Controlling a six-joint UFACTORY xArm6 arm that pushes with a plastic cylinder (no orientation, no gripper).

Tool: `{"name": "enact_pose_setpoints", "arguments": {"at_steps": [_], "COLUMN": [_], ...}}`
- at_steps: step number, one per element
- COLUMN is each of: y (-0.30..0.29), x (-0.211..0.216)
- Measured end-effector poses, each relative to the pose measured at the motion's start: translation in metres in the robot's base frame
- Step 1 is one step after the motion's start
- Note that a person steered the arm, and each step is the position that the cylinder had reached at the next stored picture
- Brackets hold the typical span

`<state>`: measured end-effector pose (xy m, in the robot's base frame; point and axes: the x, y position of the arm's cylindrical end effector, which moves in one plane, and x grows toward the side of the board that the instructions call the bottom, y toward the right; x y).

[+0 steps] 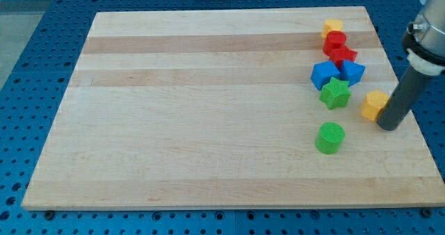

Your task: Push the yellow hexagon into the bottom side of the red star

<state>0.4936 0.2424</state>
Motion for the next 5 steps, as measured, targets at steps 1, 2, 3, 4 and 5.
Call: {"name": "enact_pose_setpoints", "arguments": {"at_steps": [1,2,3,4,5], "y": [-0.013,-0.023,-0.03,-0.035,-0.035], "x": [-0.016,-0.037,-0.06,-0.081,-0.084]}}
